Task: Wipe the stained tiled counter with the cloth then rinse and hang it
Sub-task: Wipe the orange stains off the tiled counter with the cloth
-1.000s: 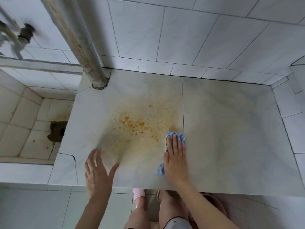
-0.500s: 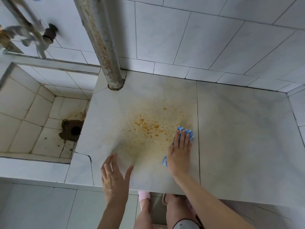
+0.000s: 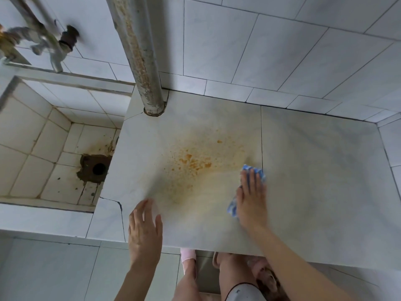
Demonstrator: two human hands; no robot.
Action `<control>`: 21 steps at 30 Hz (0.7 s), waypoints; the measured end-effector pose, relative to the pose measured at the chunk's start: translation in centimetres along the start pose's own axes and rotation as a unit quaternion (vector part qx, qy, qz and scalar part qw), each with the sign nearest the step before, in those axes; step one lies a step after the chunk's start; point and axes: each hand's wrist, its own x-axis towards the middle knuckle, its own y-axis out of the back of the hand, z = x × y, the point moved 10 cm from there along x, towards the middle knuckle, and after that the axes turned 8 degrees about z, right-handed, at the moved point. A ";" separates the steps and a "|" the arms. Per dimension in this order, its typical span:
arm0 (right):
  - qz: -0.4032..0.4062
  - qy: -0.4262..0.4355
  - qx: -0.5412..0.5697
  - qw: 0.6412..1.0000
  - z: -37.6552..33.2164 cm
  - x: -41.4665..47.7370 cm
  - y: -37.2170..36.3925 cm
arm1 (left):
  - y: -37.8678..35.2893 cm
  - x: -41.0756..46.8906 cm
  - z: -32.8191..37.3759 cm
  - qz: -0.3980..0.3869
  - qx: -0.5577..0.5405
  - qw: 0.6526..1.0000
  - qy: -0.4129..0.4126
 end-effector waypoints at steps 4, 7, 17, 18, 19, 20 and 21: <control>-0.012 -0.096 0.037 0.995 4.0 2.4 0.2 | 0.8 1.3 -0.5 0.015 0.009 1.000 -0.017; -0.023 -0.141 0.062 0.988 2.8 4.2 0.0 | 0.9 2.8 -1.7 0.006 0.027 1.000 -0.008; -0.006 0.111 0.099 0.989 -15.4 2.4 0.7 | 1.0 4.4 -2.5 -0.019 0.045 0.999 0.008; -0.009 0.138 0.105 0.985 -16.5 0.9 0.6 | 1.0 4.4 -2.5 -0.019 0.042 0.999 0.012; -0.012 0.167 0.104 0.980 -17.3 -0.4 0.5 | 1.0 4.5 -2.5 -0.019 0.039 0.999 0.018; -0.013 0.190 0.102 0.976 -17.6 -1.5 0.4 | 1.1 4.6 -2.4 -0.019 0.035 0.999 0.024; -0.016 0.204 0.098 0.974 -17.3 -2.4 0.4 | 1.1 4.8 -2.3 -0.017 0.032 0.999 0.026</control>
